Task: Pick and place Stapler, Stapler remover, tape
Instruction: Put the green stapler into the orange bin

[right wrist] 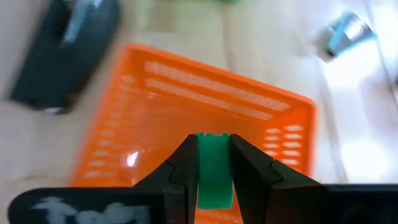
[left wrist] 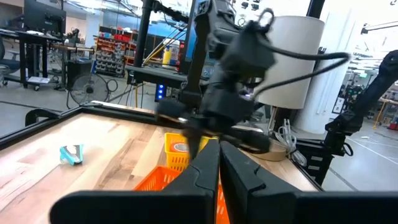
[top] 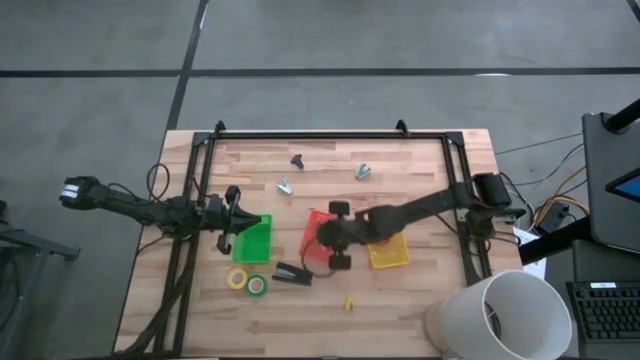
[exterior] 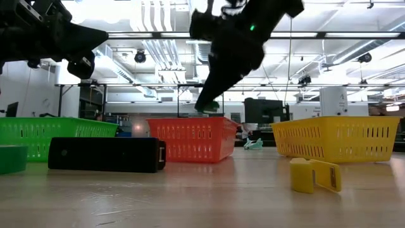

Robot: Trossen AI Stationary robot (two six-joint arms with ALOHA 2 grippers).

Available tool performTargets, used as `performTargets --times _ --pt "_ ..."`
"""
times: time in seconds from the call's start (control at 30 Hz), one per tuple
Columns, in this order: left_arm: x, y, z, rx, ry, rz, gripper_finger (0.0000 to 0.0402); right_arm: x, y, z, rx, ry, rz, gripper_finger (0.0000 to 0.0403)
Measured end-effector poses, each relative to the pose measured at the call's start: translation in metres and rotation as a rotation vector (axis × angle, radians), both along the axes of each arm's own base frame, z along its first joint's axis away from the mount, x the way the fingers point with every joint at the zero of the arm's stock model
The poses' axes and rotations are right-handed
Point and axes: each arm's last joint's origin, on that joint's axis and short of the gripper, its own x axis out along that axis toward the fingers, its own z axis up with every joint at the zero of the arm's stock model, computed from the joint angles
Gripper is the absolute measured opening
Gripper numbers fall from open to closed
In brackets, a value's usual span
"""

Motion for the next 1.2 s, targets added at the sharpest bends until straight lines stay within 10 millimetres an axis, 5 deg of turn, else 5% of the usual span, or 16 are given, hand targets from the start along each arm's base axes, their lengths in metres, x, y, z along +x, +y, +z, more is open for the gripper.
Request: performTargets --times 0.3,0.63,1.2 --pt "0.000 0.000 0.000 0.000 0.000 0.000 0.0016 0.003 -0.039 -0.002 0.044 0.000 -0.133 0.0077" --pt "0.000 0.000 0.000 0.000 0.000 0.000 0.0016 0.003 -0.038 -0.004 0.090 -0.012 -0.165 0.0074" --pt "0.000 0.000 0.000 0.000 0.000 0.000 0.0016 0.009 -0.035 -0.035 0.079 0.071 -0.173 0.0095"
